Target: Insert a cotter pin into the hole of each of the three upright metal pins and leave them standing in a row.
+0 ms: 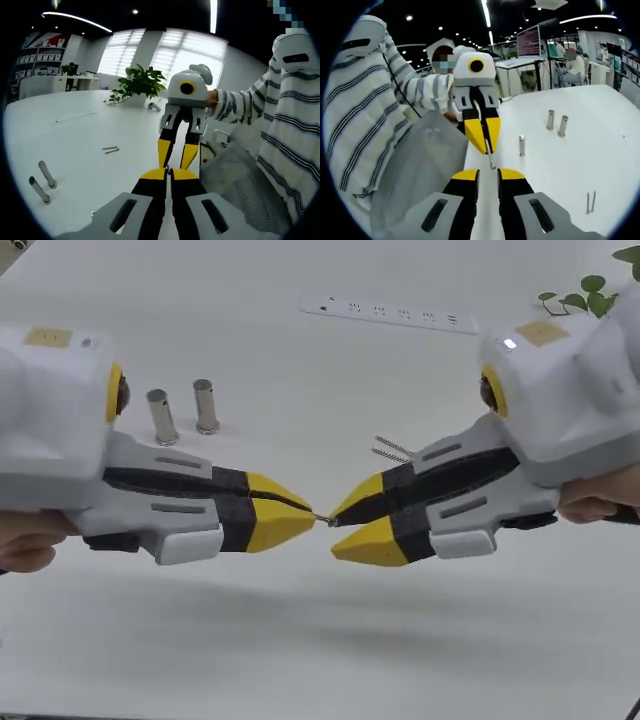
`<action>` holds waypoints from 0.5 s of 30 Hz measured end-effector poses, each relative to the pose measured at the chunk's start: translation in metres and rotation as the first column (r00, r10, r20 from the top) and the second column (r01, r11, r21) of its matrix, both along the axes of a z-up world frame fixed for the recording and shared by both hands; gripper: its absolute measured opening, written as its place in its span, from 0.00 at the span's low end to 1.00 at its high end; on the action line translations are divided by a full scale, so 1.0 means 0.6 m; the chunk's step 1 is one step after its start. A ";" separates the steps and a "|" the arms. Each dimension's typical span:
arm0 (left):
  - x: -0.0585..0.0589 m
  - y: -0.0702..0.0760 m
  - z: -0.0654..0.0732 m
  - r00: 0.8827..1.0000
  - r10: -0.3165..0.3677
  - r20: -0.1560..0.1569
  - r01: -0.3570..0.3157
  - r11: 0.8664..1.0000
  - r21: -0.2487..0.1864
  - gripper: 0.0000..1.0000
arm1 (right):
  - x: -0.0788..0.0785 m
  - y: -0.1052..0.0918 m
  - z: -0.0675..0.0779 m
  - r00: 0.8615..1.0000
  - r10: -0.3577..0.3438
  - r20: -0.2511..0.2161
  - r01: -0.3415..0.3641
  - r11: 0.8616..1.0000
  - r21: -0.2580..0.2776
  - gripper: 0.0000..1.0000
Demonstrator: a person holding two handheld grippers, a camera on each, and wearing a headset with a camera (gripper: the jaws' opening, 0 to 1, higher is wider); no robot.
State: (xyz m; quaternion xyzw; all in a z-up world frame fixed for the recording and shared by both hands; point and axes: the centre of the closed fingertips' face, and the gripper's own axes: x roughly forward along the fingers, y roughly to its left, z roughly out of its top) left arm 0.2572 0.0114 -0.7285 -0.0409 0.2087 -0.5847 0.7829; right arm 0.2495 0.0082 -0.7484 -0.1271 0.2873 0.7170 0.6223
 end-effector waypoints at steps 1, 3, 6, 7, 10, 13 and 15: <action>-0.002 -0.001 0.001 1.000 -0.008 0.008 0.008 1.000 0.001 0.00 | 0.000 0.002 -0.001 1.000 -0.001 -0.007 0.001 1.000 0.002 0.16; -0.005 -0.002 0.004 0.999 -0.028 0.044 0.028 1.000 0.001 0.00 | -0.001 0.003 -0.001 1.000 0.001 -0.016 -0.001 1.000 0.004 0.15; -0.007 -0.002 0.003 0.998 -0.040 0.054 0.040 0.999 0.008 0.00 | -0.001 0.003 0.000 1.000 0.003 -0.024 -0.003 1.000 0.006 0.15; -0.008 -0.002 0.002 0.998 -0.045 0.048 0.044 0.999 0.009 0.00 | -0.001 0.003 0.000 1.000 0.003 -0.024 -0.003 1.000 0.006 0.14; -0.010 -0.001 0.001 0.996 -0.054 0.065 0.053 0.998 0.018 0.00 | -0.002 0.005 0.005 1.000 0.005 -0.030 -0.004 1.000 0.014 0.14; -0.013 -0.002 0.000 0.995 -0.069 0.078 0.068 0.997 0.023 0.00 | -0.010 0.006 0.008 0.999 0.023 -0.038 -0.022 1.000 0.017 0.13; -0.014 -0.003 0.000 0.993 -0.076 0.085 0.074 0.997 0.026 0.00 | -0.018 0.007 0.009 0.999 0.039 -0.033 -0.039 0.999 0.014 0.13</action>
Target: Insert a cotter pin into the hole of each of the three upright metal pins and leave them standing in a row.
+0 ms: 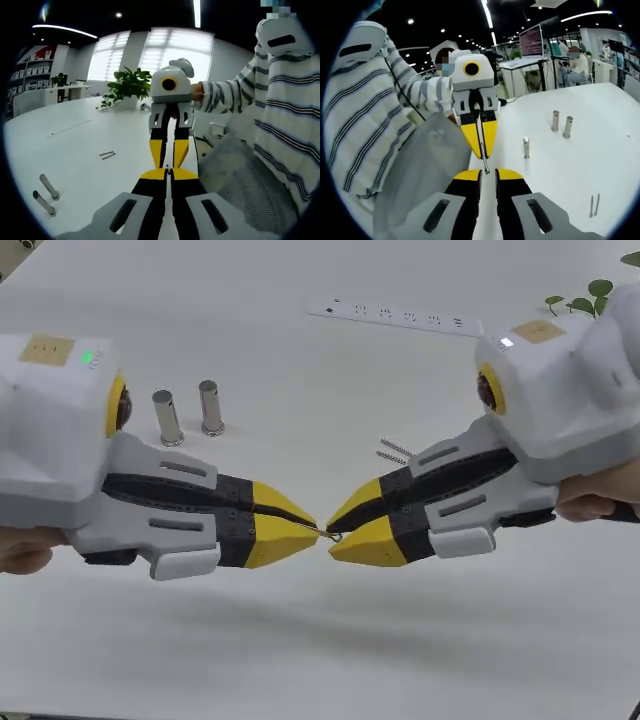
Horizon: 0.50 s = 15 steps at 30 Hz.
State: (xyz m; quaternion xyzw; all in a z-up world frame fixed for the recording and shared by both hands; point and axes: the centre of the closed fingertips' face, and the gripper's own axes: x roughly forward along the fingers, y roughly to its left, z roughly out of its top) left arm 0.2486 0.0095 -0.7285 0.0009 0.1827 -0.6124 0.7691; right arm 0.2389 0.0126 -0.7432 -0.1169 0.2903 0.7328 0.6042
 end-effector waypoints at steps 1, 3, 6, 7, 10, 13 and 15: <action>-0.002 0.000 0.000 1.000 -0.007 0.000 0.007 1.000 0.001 0.00 | -0.003 0.000 0.000 1.000 0.009 0.001 -0.009 1.000 -0.002 0.13; -0.003 -0.001 -0.002 1.000 -0.013 0.003 0.013 1.000 0.006 0.00 | -0.012 0.000 -0.001 1.000 0.029 -0.001 -0.029 1.000 -0.006 0.12; -0.005 -0.001 -0.003 1.000 -0.019 0.000 0.019 1.000 0.007 0.00 | -0.016 0.002 -0.001 0.999 0.034 0.002 -0.034 0.999 -0.005 0.10; -0.005 -0.001 -0.003 1.000 -0.020 0.001 0.020 1.000 0.006 0.00 | -0.016 0.002 0.000 0.999 0.033 0.002 -0.033 0.999 -0.004 0.10; -0.004 -0.001 -0.004 1.000 -0.019 -0.003 0.019 1.000 0.005 0.00 | -0.013 0.002 0.000 1.000 0.026 0.003 -0.026 1.000 -0.004 0.08; -0.005 -0.002 -0.005 1.000 -0.024 -0.001 0.024 1.000 0.006 0.00 | -0.013 0.002 0.001 1.000 0.026 0.006 -0.026 1.000 -0.004 0.06; -0.007 -0.003 -0.005 1.000 -0.027 -0.004 0.027 1.000 0.006 0.00 | -0.017 0.002 0.001 0.999 0.036 0.012 -0.036 0.999 -0.005 0.06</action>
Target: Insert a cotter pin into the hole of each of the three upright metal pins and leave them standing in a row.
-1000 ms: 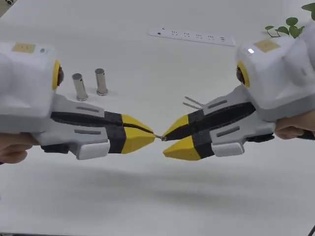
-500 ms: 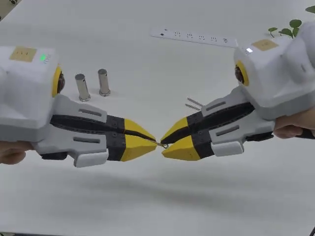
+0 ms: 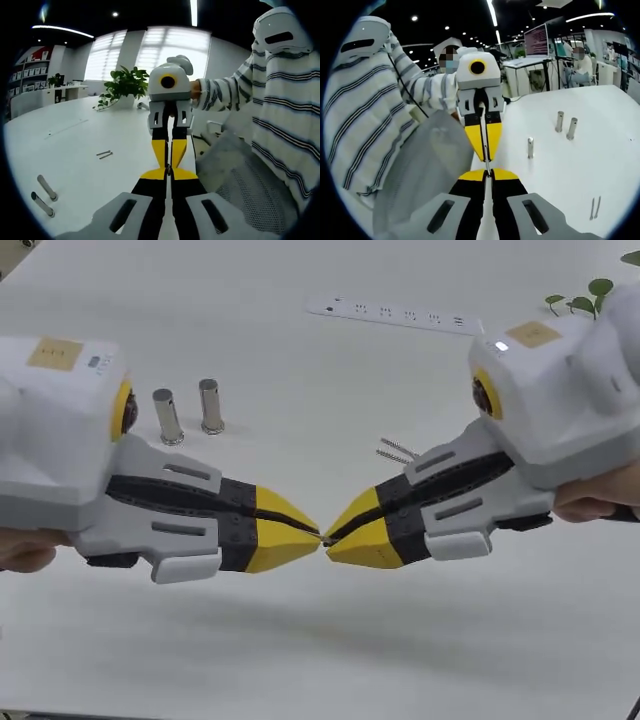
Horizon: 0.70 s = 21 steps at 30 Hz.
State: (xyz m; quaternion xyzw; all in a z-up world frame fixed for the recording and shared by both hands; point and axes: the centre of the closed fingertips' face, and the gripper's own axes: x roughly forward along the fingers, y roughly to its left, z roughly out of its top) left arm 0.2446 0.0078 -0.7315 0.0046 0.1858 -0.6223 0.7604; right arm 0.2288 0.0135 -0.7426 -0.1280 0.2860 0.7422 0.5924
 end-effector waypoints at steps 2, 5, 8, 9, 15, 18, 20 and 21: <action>-0.001 -0.001 -0.001 1.000 -0.002 0.002 0.002 1.000 0.001 0.00 | -0.001 0.000 -0.001 1.000 0.006 0.009 -0.006 1.000 -0.002 0.06; -0.002 -0.001 -0.003 1.000 -0.001 -0.005 0.001 1.000 0.002 0.00 | -0.002 0.000 -0.002 1.000 0.015 0.022 -0.015 1.000 -0.008 0.06; -0.001 0.001 -0.010 1.000 0.003 -0.004 -0.003 1.000 0.016 0.00 | 0.000 0.000 -0.004 0.999 0.016 0.034 -0.016 1.000 -0.012 0.05; 0.000 0.002 -0.011 1.000 0.003 -0.001 -0.003 1.000 0.019 0.00 | 0.000 0.000 -0.004 0.999 0.018 0.037 -0.017 1.000 -0.016 0.04; 0.006 0.005 -0.014 1.000 0.022 -0.016 -0.022 1.000 0.017 0.00 | 0.008 0.003 -0.007 0.996 0.017 0.085 -0.015 0.999 -0.032 0.04; 0.005 0.004 -0.015 1.000 0.020 -0.016 -0.019 1.000 0.017 0.00 | 0.012 0.002 -0.008 0.995 0.024 0.094 -0.020 0.999 -0.043 0.03; 0.002 -0.001 -0.013 1.000 0.018 -0.019 -0.018 1.000 0.018 0.00 | 0.013 0.001 -0.009 0.995 0.026 0.095 -0.021 0.999 -0.049 0.03; 0.001 -0.001 -0.013 1.000 0.019 -0.024 -0.018 1.000 0.018 0.00 | 0.013 0.001 -0.010 0.995 0.026 0.094 -0.022 0.998 -0.051 0.03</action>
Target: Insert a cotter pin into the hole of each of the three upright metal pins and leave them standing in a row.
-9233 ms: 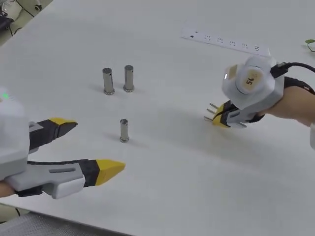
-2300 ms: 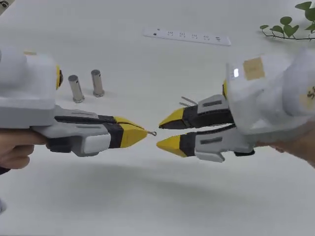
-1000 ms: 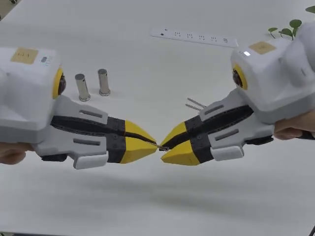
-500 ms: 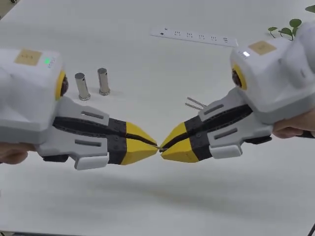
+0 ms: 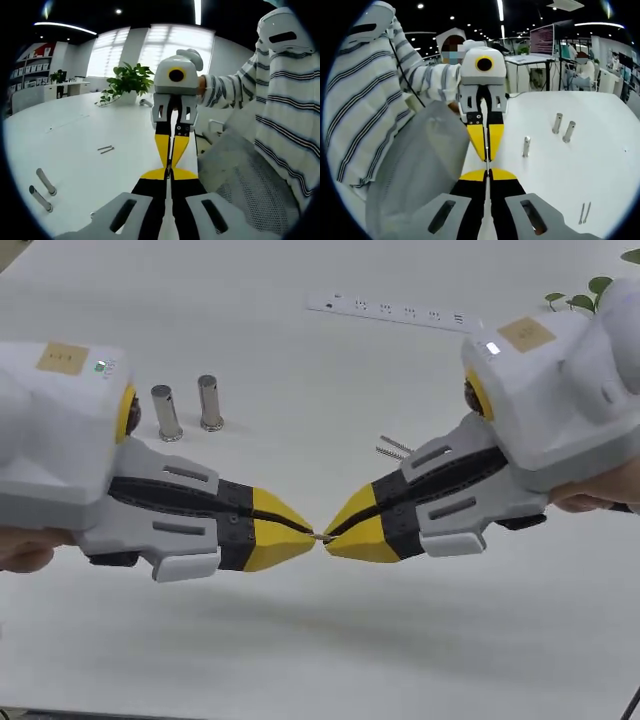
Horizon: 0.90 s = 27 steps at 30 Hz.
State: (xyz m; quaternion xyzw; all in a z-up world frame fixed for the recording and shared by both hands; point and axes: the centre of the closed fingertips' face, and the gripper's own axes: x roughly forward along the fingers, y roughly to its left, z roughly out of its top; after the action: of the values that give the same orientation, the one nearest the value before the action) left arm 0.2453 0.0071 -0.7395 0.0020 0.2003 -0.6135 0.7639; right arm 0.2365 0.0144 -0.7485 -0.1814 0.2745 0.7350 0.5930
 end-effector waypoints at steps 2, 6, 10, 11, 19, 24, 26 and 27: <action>-0.001 0.000 0.000 1.000 0.003 -0.008 -0.003 1.000 0.001 0.00 | 0.001 0.000 -0.001 1.000 -0.001 0.000 0.001 1.000 -0.003 0.03; -0.003 -0.004 0.001 1.000 0.008 -0.012 -0.008 1.000 0.005 0.00 | 0.003 0.000 -0.003 1.000 -0.006 0.000 0.006 1.000 -0.006 0.03; -0.001 -0.006 0.000 1.000 0.022 -0.016 -0.022 1.000 0.015 0.00 | 0.011 0.002 -0.008 1.000 -0.019 0.005 0.019 1.000 -0.011 0.03; -0.001 -0.005 -0.001 1.000 0.024 -0.016 -0.024 1.000 0.017 0.00 | 0.012 0.003 -0.008 1.000 -0.019 0.011 0.019 1.000 -0.014 0.03; 0.026 0.010 0.007 0.995 0.094 0.029 -0.094 0.996 0.007 0.10 | 0.026 0.007 -0.018 0.999 -0.052 0.008 0.052 0.998 -0.043 0.03; 0.053 0.033 0.008 0.986 0.154 0.060 -0.155 0.988 0.016 0.20 | 0.026 0.005 -0.027 0.998 -0.067 0.012 0.068 0.996 -0.062 0.03; 0.061 0.041 0.007 0.981 0.179 0.074 -0.181 0.983 0.026 0.26 | 0.030 0.004 -0.031 0.996 -0.088 0.010 0.088 0.994 -0.068 0.03; 0.067 0.048 0.006 0.977 0.195 0.090 -0.199 0.979 0.035 0.28 | 0.031 0.004 -0.033 0.995 -0.096 0.008 0.096 0.993 -0.070 0.03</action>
State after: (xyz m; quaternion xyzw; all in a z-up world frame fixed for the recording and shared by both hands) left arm 0.2854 0.0360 -0.7361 0.0255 0.1797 -0.5295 0.8287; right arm 0.2553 0.0166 -0.7680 -0.1905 0.3071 0.6951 0.6215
